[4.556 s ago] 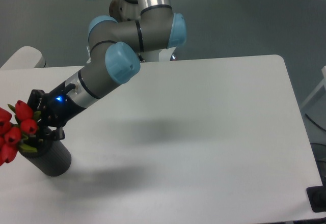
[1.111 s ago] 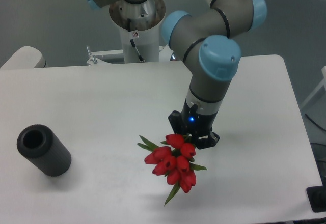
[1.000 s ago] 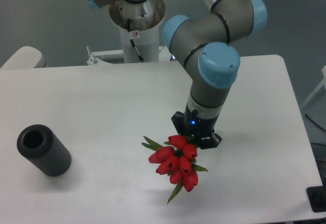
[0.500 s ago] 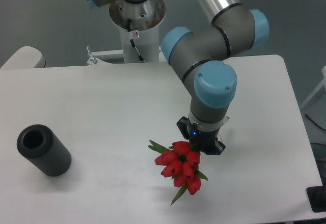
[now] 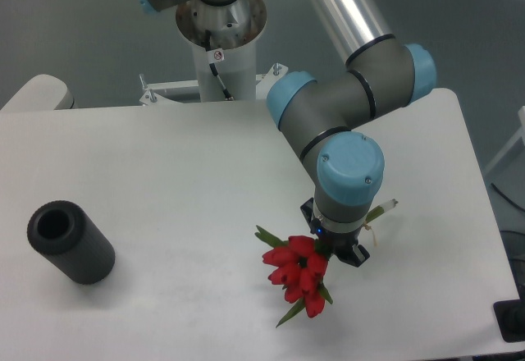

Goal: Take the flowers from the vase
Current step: 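Carry the tulips away from the vase and hold them above the table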

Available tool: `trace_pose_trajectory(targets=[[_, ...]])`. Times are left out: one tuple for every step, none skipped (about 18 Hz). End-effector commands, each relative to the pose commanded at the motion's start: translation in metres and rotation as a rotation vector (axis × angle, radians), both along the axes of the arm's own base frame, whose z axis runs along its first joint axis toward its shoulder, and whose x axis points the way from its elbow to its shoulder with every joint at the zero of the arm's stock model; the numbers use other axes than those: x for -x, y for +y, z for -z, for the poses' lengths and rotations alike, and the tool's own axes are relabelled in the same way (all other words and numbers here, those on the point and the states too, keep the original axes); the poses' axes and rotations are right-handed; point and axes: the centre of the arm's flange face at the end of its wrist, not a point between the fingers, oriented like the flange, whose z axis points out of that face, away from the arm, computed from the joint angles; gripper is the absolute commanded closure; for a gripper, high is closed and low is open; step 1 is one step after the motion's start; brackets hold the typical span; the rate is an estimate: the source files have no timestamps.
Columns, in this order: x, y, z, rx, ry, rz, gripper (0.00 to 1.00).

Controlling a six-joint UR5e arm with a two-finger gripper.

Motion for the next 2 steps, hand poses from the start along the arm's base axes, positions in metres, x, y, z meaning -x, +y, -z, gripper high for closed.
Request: trace_pose_trajectory(targets=[[-0.0006, -0.0003, -0.0002, 0.000, -0.002, 0.000, 0.99], [-0.0008, -0.0005, -0.0013, -0.001, -0.001, 0.000, 0.99]])
